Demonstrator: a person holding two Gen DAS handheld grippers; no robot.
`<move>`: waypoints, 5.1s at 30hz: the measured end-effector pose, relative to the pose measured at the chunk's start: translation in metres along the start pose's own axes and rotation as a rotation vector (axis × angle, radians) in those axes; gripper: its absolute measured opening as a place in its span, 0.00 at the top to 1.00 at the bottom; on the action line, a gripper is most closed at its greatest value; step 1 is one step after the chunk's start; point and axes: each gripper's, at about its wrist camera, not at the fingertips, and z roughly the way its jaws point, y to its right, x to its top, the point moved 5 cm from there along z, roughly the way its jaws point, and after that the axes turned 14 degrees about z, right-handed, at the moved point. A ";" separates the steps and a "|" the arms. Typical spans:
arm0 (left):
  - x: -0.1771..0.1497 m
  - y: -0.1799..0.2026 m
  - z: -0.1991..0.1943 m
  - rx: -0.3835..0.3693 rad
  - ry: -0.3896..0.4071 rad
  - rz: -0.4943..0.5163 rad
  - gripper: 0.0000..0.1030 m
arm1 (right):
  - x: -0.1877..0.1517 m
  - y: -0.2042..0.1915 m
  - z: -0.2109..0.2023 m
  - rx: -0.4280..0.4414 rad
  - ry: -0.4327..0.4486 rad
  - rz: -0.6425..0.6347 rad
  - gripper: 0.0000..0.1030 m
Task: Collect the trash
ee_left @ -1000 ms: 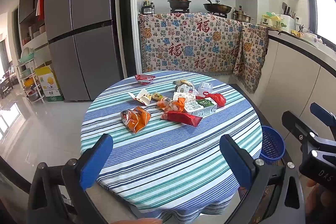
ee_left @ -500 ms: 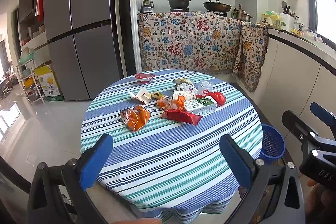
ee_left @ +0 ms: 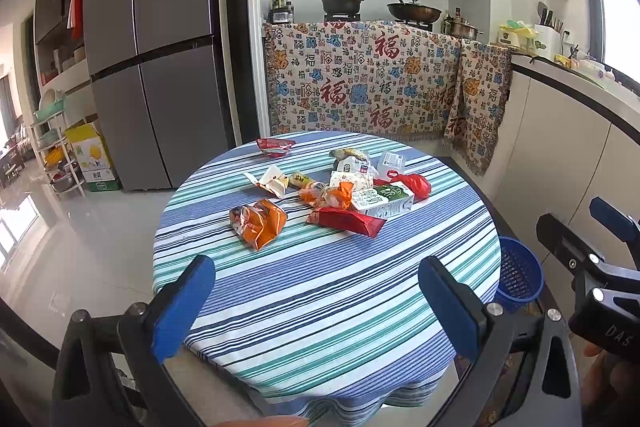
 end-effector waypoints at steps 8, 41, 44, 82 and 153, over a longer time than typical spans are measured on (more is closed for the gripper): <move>-0.001 0.000 0.001 0.000 -0.002 0.000 0.00 | 0.001 0.000 0.001 -0.001 0.001 0.000 0.00; -0.047 -0.072 0.117 -0.079 -0.146 -0.123 0.00 | -0.029 0.010 0.060 0.018 -0.138 -0.015 0.00; -0.048 -0.083 0.139 -0.088 -0.155 -0.127 0.00 | -0.038 0.011 0.074 0.024 -0.175 -0.027 0.00; -0.062 -0.105 0.237 -0.130 -0.260 0.006 0.94 | -0.081 -0.075 0.261 0.342 -0.674 -0.241 0.73; 0.119 0.230 0.213 -0.687 -0.126 0.162 0.88 | 0.063 0.330 0.217 -0.147 -0.431 0.305 0.91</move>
